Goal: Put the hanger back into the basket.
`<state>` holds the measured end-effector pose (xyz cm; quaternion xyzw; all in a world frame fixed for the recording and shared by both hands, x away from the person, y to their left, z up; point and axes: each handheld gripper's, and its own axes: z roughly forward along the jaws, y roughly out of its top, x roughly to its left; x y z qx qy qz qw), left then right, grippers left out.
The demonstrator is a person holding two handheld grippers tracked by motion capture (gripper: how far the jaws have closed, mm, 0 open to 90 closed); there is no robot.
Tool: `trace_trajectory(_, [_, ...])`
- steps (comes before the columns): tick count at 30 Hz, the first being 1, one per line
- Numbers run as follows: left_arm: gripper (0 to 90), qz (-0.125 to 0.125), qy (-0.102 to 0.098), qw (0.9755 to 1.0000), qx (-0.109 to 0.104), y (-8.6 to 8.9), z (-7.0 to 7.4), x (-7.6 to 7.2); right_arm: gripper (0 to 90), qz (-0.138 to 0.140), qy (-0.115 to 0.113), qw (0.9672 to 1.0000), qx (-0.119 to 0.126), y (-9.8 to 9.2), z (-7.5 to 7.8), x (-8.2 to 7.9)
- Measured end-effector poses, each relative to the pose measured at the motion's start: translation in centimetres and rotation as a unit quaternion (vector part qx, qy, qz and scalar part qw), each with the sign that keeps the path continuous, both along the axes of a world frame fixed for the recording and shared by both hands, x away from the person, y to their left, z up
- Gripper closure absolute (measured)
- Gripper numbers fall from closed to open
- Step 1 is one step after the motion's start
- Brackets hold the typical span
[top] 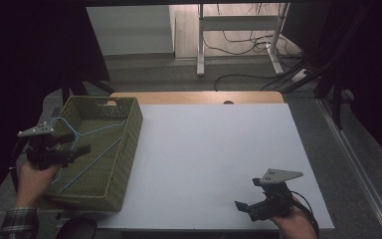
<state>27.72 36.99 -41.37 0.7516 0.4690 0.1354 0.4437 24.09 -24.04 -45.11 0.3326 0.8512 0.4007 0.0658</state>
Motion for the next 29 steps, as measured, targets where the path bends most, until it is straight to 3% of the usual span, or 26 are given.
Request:
trace_trajectory(2, [6.2, -0.028, -0.012, 0.9995, -0.001, -1.6, 0.9, -1.3, 0.1, -0.005, -0.001, 1.0, -0.002, -0.2, 0.0, 0.0])
trace_trajectory(3, [5.4, -0.028, -0.012, 0.9995, -0.001, -1.6, 0.9, -1.3, 0.1, -0.005, -0.001, 1.0, -0.002, -0.2, 0.0, 0.0])
trace_trajectory(7, [3.0, -0.067, -0.029, 0.9973, -0.002, -3.9, 1.4, -3.3, 0.0, -0.015, -0.006, 0.9998, -0.006, -0.6, 0.1, -0.1])
trace_trajectory(10, [1.3, -0.098, -0.042, 0.9944, -0.002, -6.1, 0.9, -5.2, 0.0, -0.023, -0.008, 0.9997, -0.008, -0.9, 0.1, -0.2])
trace_trajectory(11, [0.7, -0.098, -0.042, 0.9944, -0.002, -6.1, 0.9, -5.2, 0.0, -0.023, -0.008, 0.9997, -0.008, -0.9, 0.1, -0.2])
trace_trajectory(13, [0.0, -0.115, -0.042, 0.9924, 0.005, -7.5, -0.1, -6.2, 0.0, -0.031, -0.008, 0.9995, -0.007, -1.3, 0.0, -0.3])
trace_trajectory(16, [0.0, -0.121, -0.042, 0.9917, 0.016, -8.3, -0.8, -6.8, 0.0, -0.036, -0.01, 0.9993, -0.008, -1.5, 0.0, -0.4])
trace_trajectory(18, [0.0, -0.12, -0.037, 0.9913, 0.04, -9.0, -1.6, -7.1, 0.0, -0.043, -0.015, 0.9989, -0.015, -1.8, -0.2, -0.5])
trace_trajectory(19, [0.0, -0.117, -0.033, 0.9908, 0.061, -9.4, -2.3, -7.3, 0.0, -0.045, -0.017, 0.9986, -0.021, -1.8, -0.3, -0.6])
trace_trajectory(23, [0.0, -0.117, -0.021, 0.9908, 0.065, -9.5, -3.5, -7.4, 0.0, -0.05, -0.024, 0.9976, -0.04, -2.0, -0.7, -0.6])
trace_trajectory(24, [0.0, -0.118, -0.009, 0.9912, 0.061, -9.4, -4.1, -7.3, 0.0, -0.05, -0.023, 0.9975, -0.045, -2.1, -0.9, -0.5])
trace_trajectory(29, [0.0, -0.116, -0.001, 0.9918, 0.055, -9.1, -4.6, -7.0, 0.0, -0.045, -0.026, 0.9974, -0.05, -1.9, -0.9, -0.5])
